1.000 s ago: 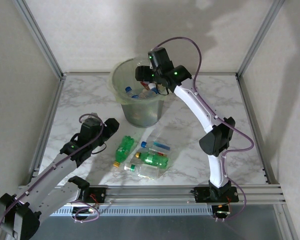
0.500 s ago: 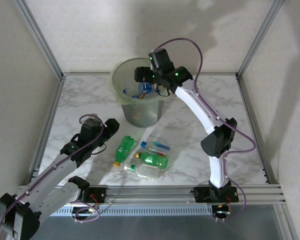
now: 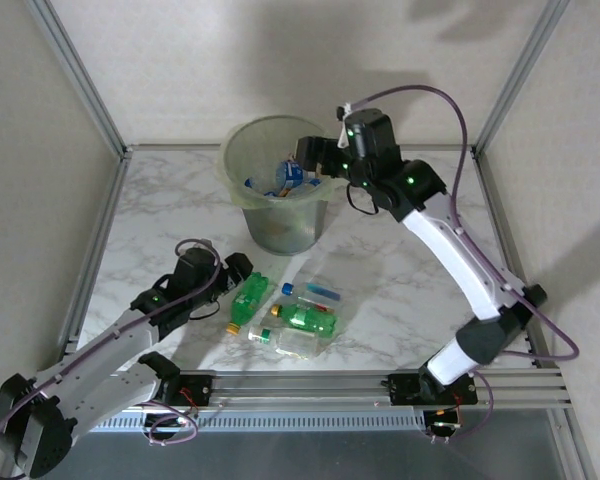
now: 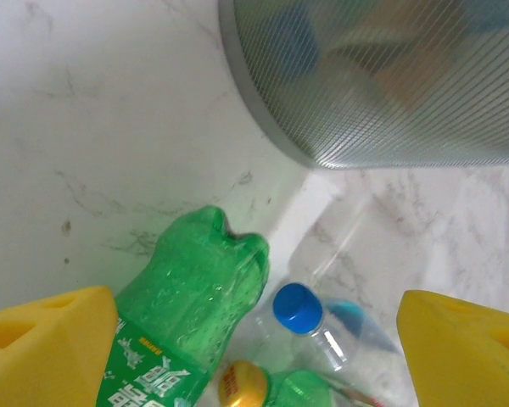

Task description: Put the plastic bottles in the bin

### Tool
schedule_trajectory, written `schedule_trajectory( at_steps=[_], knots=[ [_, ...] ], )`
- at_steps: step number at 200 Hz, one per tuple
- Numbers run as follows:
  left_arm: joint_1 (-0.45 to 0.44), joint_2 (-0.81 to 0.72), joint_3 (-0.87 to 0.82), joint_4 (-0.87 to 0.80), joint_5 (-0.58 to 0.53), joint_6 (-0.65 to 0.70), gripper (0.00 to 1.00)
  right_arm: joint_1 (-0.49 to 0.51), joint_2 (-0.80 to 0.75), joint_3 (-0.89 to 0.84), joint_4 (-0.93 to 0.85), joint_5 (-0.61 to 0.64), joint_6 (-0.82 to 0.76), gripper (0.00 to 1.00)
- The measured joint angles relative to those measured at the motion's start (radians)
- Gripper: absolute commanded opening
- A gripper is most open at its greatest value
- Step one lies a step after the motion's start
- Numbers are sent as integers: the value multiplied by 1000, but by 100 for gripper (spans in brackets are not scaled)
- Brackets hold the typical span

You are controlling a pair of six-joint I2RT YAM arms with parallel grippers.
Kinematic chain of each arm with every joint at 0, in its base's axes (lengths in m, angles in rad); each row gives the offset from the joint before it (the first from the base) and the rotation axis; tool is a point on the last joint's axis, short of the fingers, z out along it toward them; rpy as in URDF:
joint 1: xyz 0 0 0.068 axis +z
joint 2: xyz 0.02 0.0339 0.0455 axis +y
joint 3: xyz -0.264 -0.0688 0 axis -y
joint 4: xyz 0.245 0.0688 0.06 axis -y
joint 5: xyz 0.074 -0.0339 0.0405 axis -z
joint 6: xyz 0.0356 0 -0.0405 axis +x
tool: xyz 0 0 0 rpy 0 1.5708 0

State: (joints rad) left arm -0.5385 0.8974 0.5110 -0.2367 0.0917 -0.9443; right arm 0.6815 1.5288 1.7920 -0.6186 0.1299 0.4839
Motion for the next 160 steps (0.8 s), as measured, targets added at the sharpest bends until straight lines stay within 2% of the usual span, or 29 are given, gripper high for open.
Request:
schedule_trajectory(
  at_steps=[67, 114, 160],
  knots=[
    [-79, 149, 44, -53, 6, 97, 90, 2, -239, -296, 69, 2, 47, 89],
    [-125, 249, 113, -85, -34, 161, 90, 2, -314, -394, 74, 7, 72, 91],
    [-128, 278, 114, -120, -63, 186, 90, 2, -336, -427, 77, 4, 97, 92]
  ],
)
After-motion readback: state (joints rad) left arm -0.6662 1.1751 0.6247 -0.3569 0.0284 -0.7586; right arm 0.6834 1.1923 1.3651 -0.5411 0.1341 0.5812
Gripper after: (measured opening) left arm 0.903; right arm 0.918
